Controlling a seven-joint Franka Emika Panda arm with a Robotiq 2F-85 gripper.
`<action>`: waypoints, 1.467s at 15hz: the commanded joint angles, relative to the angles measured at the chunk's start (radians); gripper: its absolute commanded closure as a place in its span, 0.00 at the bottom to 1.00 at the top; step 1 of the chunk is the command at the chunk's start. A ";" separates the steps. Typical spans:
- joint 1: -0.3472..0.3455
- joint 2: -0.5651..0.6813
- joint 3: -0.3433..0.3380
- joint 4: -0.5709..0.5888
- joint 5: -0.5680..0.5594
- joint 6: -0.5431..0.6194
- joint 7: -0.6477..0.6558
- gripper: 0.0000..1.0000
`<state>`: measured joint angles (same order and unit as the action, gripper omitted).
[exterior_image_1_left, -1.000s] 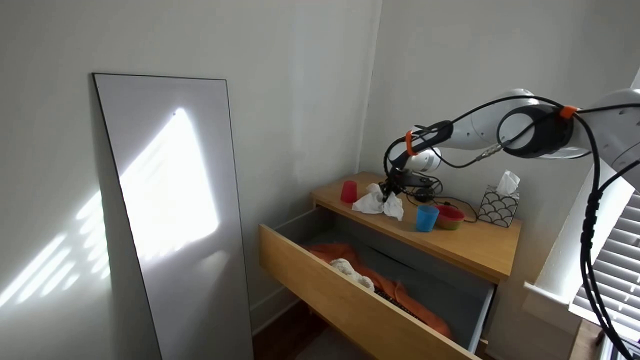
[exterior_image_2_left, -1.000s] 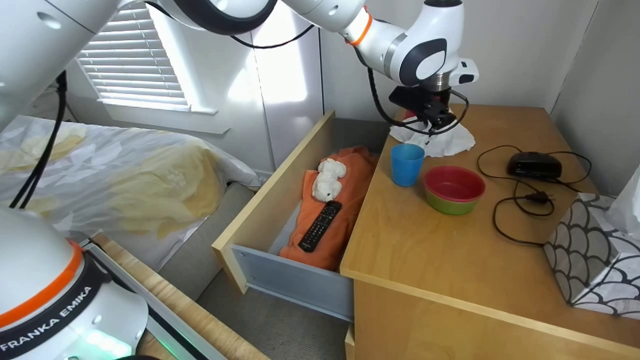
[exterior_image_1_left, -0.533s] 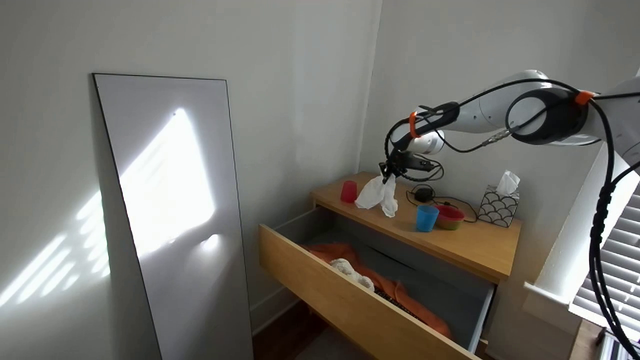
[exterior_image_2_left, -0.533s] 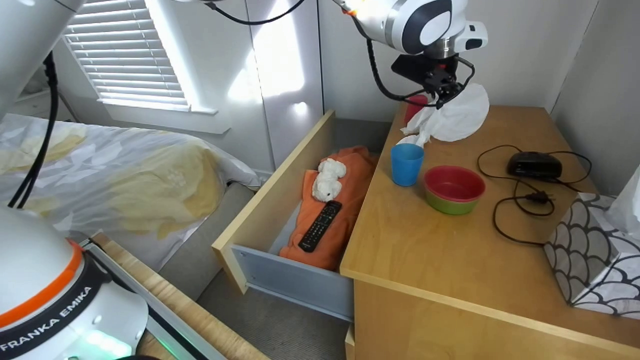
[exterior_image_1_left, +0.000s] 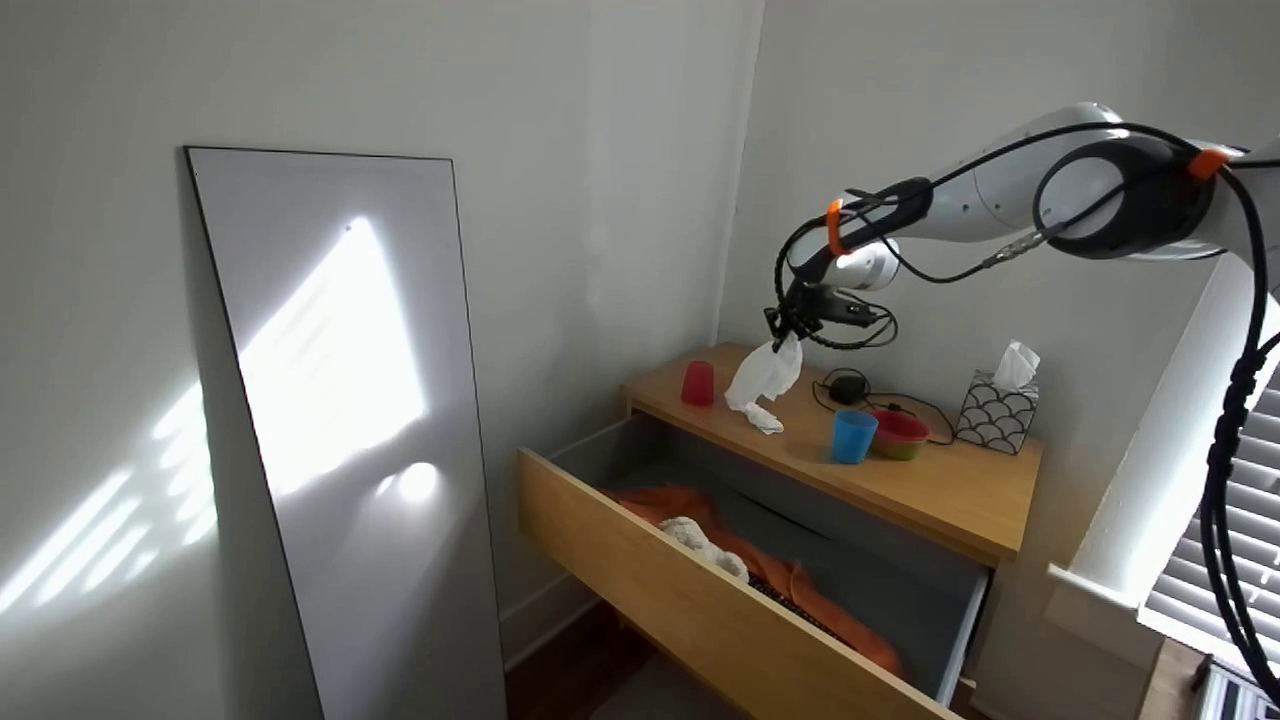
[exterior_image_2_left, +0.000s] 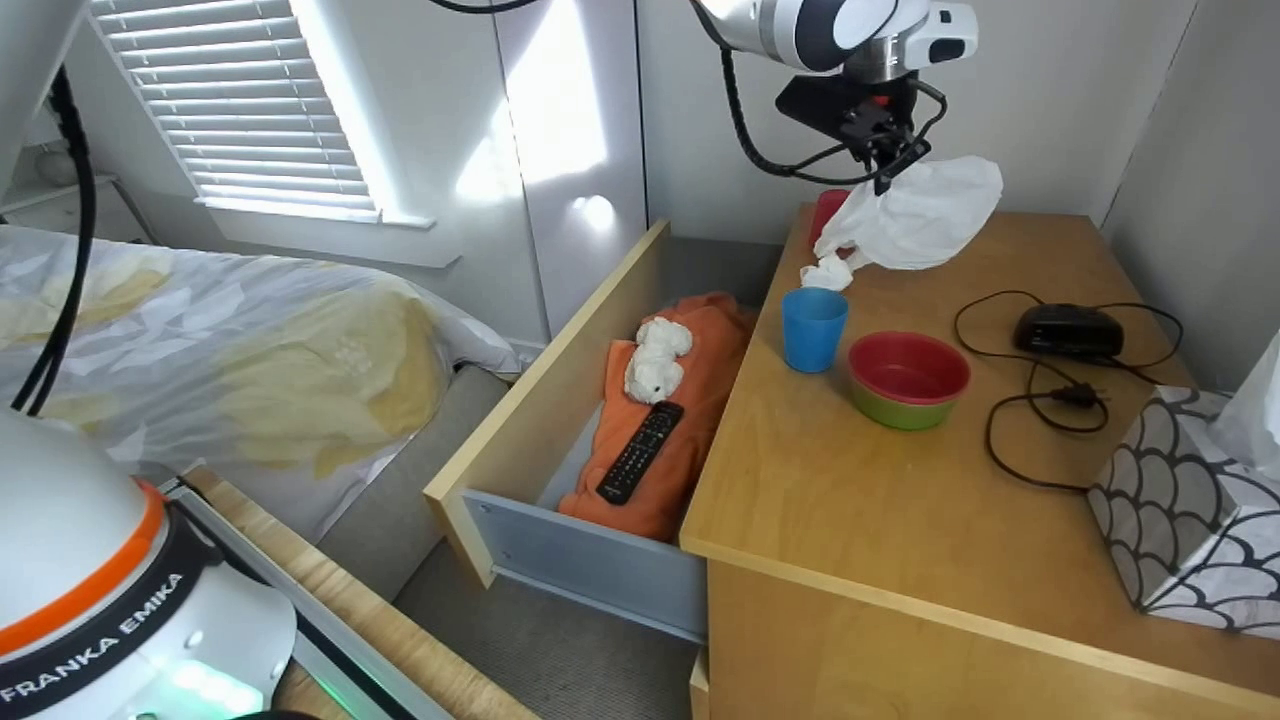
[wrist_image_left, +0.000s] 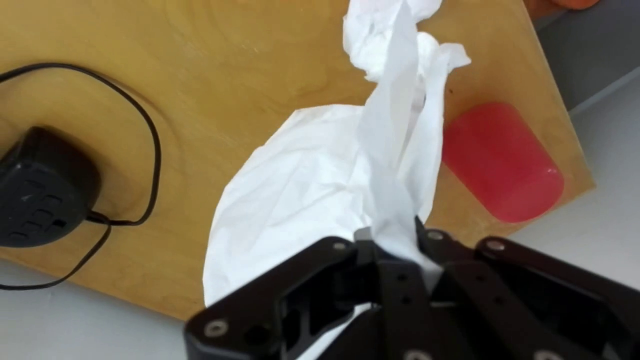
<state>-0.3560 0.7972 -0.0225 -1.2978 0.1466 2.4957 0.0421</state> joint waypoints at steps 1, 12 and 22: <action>-0.001 -0.106 0.028 -0.139 0.060 0.001 -0.057 1.00; -0.031 -0.150 0.095 -0.209 0.269 -0.166 -0.192 1.00; -0.064 0.023 0.076 -0.108 0.260 -0.157 -0.317 1.00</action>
<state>-0.4127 0.7547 0.0524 -1.4686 0.4093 2.3479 -0.2261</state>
